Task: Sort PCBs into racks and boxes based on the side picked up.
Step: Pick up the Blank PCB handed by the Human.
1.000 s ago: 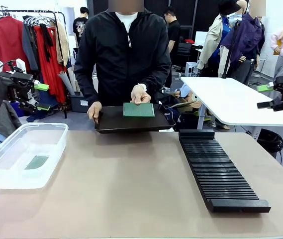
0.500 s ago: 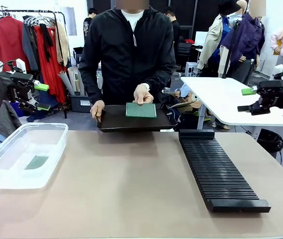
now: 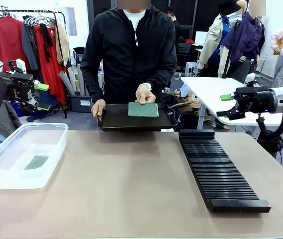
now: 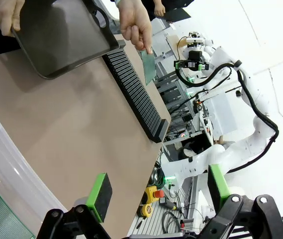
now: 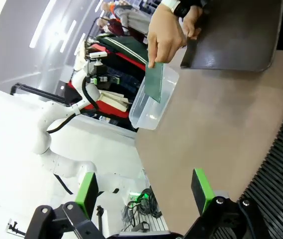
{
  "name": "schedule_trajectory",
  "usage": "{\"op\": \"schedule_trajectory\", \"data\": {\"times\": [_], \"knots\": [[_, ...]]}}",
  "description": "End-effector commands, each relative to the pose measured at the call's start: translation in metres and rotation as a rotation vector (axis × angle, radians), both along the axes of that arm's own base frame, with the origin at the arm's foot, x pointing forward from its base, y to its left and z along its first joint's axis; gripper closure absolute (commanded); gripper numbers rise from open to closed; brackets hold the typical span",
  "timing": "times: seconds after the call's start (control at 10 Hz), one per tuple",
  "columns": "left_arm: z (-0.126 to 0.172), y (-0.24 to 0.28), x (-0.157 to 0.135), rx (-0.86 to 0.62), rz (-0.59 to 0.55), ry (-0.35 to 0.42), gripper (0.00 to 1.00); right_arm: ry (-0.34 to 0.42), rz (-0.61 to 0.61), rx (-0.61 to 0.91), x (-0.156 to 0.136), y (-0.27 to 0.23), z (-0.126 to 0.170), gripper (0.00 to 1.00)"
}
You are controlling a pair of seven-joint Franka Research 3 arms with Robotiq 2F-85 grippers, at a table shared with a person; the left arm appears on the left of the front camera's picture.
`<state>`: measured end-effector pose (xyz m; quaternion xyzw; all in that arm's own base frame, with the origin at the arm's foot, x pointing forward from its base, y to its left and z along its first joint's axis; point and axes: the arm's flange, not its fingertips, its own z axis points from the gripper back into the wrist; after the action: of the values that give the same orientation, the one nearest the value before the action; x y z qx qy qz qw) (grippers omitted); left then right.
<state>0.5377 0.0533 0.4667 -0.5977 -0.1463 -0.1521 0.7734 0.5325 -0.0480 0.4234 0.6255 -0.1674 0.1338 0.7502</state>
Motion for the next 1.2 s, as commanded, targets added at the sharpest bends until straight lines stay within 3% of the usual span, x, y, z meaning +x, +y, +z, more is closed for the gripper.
{"op": "schedule_trajectory", "data": {"times": [0.0,0.8,1.1], "knots": [[0.001,0.001,0.0,0.008,-0.001,0.002,0.0,-0.023,0.032,0.062,0.015,0.012,-0.008,0.0],[0.001,0.001,0.0,0.008,-0.001,0.002,0.0,0.087,0.081,0.115,0.054,0.067,-0.038,0.0],[0.001,0.001,0.0,0.008,-0.001,0.002,0.0,0.083,0.095,0.105,0.069,0.088,-0.045,0.0]]}}
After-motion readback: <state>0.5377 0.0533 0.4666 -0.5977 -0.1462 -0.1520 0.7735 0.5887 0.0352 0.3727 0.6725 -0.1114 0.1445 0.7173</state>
